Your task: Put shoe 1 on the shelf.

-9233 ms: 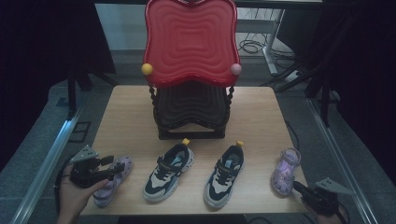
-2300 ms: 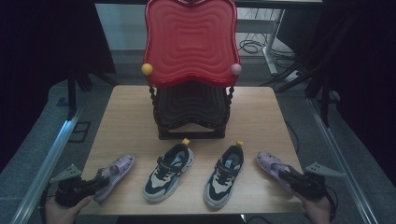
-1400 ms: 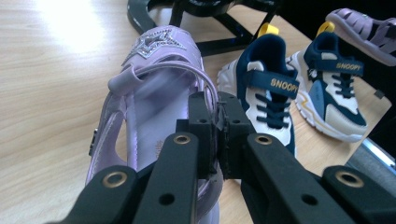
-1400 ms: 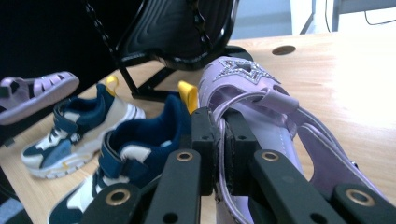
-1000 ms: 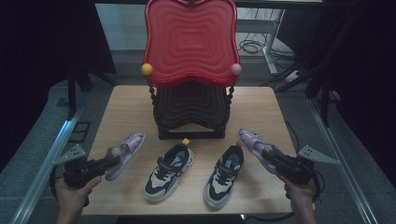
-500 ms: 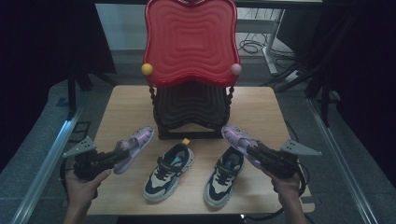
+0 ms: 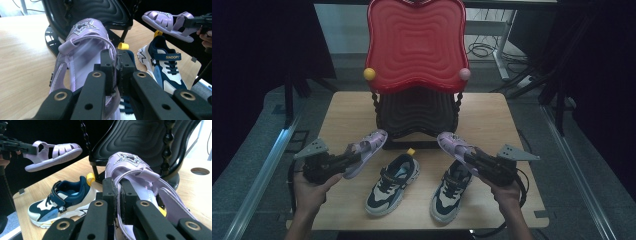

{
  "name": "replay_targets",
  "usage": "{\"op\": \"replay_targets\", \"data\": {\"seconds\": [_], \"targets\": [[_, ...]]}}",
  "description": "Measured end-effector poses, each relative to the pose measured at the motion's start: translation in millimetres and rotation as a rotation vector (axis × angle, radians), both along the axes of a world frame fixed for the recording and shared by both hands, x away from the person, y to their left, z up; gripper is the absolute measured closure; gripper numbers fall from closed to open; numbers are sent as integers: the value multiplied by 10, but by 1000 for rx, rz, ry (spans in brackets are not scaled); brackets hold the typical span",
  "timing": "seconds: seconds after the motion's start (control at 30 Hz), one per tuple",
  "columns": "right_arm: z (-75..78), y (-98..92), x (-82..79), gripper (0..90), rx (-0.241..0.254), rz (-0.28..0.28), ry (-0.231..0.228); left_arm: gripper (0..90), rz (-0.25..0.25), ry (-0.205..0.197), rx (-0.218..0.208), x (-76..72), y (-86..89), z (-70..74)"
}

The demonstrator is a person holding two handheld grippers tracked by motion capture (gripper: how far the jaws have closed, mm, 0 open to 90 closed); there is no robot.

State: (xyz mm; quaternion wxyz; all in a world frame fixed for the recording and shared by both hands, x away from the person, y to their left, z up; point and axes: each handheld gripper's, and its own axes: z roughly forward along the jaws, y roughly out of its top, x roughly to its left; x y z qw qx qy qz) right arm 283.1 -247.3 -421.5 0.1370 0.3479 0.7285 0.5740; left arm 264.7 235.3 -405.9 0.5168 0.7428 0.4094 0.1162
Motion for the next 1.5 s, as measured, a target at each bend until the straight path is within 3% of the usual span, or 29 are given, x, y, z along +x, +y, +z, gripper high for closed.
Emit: {"op": "replay_targets", "data": {"seconds": [0.27, 0.5, 0.83, 1.23, 1.5], "targets": [[41, 120, 112, 841, 6, -3, -6, 848, -18, -15, 23, 150, -143, 69], [44, 208, 247, 841, 26, -32, 22, 846, -24, -26, 53, 310, -246, 136], [78, 344, 415, 840, 37, -60, 20, 841, -45, -47, 77, 430, -394, 189], [81, 495, 529, 840, 61, -83, 10, 842, -54, -75, 71, 585, -570, 214], [127, 573, 598, 839, 46, -94, 1, 842, -44, -81, 51, 675, -593, 194]]}}
